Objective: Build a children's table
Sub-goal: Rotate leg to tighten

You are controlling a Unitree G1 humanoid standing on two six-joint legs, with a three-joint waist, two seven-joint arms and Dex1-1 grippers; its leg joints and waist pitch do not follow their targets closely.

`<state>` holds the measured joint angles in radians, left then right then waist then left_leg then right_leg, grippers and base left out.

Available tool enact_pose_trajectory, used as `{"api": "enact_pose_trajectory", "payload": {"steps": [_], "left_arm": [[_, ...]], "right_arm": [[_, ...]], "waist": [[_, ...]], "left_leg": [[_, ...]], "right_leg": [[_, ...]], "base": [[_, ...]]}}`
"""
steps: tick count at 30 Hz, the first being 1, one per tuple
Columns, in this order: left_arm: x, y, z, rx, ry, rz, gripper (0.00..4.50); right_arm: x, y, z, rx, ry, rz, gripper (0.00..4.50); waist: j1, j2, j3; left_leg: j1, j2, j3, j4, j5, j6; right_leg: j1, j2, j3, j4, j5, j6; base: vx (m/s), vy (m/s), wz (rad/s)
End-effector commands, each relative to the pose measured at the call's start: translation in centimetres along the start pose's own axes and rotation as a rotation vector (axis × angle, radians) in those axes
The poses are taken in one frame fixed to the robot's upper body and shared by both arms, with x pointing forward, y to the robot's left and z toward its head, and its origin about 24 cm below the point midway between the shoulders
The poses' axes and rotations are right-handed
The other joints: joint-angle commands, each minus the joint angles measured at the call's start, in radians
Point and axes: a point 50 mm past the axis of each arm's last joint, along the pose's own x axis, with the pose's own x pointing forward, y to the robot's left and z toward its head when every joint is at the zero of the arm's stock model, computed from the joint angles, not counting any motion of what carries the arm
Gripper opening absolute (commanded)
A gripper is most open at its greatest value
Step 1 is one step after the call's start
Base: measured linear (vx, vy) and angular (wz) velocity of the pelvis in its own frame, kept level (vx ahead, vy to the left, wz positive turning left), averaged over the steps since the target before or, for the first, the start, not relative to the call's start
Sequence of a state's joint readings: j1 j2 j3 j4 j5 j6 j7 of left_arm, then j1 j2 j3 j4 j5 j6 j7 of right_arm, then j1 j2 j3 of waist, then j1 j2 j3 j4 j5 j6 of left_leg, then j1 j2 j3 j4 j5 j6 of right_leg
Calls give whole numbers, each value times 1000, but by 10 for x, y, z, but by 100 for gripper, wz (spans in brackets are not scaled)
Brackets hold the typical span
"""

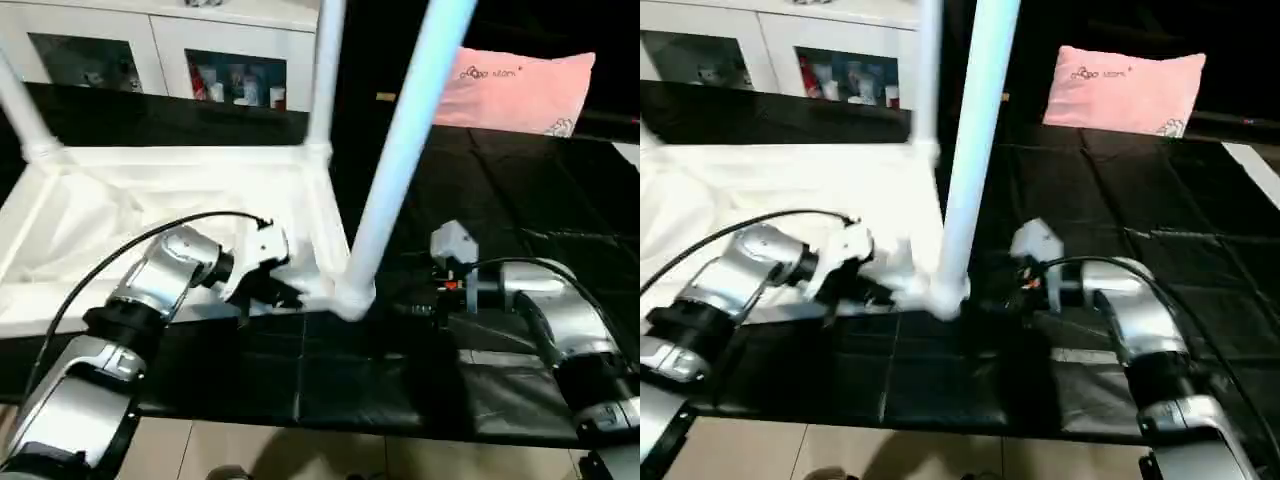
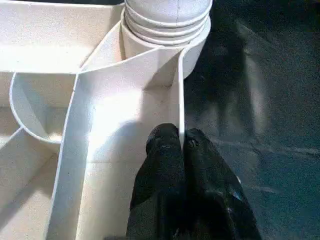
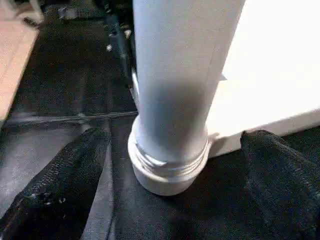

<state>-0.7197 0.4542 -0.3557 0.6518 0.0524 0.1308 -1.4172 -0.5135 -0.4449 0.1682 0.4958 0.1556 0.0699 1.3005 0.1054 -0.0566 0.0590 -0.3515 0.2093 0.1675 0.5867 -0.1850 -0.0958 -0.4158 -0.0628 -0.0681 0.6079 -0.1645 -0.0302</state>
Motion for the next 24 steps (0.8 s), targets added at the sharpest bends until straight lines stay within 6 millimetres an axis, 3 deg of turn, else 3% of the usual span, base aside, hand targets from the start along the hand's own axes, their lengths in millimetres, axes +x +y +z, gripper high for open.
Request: {"api": "enact_pose_trajectory", "payload": {"steps": [1, 5, 7, 16, 24], "left_arm": [[6, -7, 9, 75, 15, -105, 0], [5, -14, 10, 118, 33, -195, 0], [5, -15, 10, 124, 35, -205, 0], [8, -17, 12, 145, 42, -229, 0], [8, -19, 12, 149, 43, -230, 0]], "right_arm": [[-1, -1, 2, -37, 34, 34, 447], [7, 4, 3, -84, 50, 113, 447], [8, 4, 4, -93, 50, 125, 447], [15, 10, 2, -101, 69, 211, 447], [23, 11, -3, -89, 76, 227, 380]], "waist": [[-3, 9, -66], [-1, 9, -68], [3, 11, -67], [4, 9, -67], [3, 10, -68]], "left_leg": [[5, 23, 5, -66, -195, 41], [2, 25, 4, -67, -188, 35], [7, 26, 7, -66, -194, 37], [4, 25, 4, -67, -207, 33], [3, 25, 4, -66, -196, 31]], "right_leg": [[60, -71, 47, -73, -263, -195], [62, -72, 46, -69, -256, -195], [57, -70, 47, -70, -249, -201], [60, -71, 46, -71, -284, -188], [60, -70, 46, -67, -262, -197]], "base": [[0, 0, 0], [0, 0, 0], [0, 0, 0], [0, 0, 0], [0, 0, 0]]}}
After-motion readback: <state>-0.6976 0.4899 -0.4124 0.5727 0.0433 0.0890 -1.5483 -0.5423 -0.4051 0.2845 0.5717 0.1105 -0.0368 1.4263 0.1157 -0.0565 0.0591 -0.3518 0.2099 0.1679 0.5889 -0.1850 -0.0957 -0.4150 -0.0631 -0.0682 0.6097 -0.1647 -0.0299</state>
